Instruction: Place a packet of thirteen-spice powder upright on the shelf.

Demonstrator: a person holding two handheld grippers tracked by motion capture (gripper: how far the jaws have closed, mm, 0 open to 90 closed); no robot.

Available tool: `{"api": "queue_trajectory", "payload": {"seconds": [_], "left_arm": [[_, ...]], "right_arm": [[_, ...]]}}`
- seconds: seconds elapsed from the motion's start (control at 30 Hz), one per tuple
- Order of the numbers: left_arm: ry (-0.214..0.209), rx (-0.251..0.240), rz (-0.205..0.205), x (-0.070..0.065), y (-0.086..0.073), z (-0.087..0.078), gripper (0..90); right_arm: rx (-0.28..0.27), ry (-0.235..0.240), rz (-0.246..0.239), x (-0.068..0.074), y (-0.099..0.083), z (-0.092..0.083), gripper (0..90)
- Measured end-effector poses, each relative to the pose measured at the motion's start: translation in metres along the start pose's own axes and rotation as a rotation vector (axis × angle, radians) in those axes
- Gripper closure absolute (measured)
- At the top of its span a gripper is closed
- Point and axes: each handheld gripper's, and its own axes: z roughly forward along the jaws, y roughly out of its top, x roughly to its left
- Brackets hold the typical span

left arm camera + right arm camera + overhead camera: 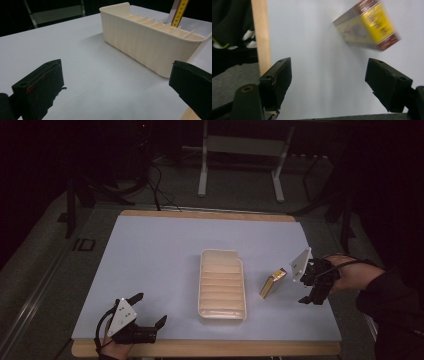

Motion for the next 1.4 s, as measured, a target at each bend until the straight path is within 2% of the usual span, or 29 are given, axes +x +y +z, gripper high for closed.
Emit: {"api": "queue_trajectory", "payload": {"seconds": [0.23,0.37,0.5,0.87,1.13,1.4], "left_arm": [[0.000,0.003,-0.001,0.000,-0.001,-0.001,0.0],[-0.001,0.003,-0.001,0.000,-0.001,-0.001,0.0],[-0.006,0.006,0.000,0.000,-0.001,-0.001,0.0],[-0.009,0.009,0.001,0.000,-0.001,-0.001,0.0],[-0.011,0.012,0.002,0.000,-0.001,0.000,0.0],[-0.009,0.010,-0.001,0.000,-0.001,0.000,0.0]], "right_arm": [[-0.017,-0.045,-0.024,-0.012,0.011,-0.009,22.4],[-0.030,-0.058,-0.037,-0.018,0.015,-0.010,23.3],[-0.044,-0.090,-0.052,-0.030,0.019,-0.006,24.3],[-0.003,-0.055,-0.095,-0.044,0.033,0.021,26.7],[0.010,-0.011,-0.113,-0.049,0.037,0.039,36.4],[0.053,0.021,-0.124,-0.052,0.039,0.053,50.9]]}}
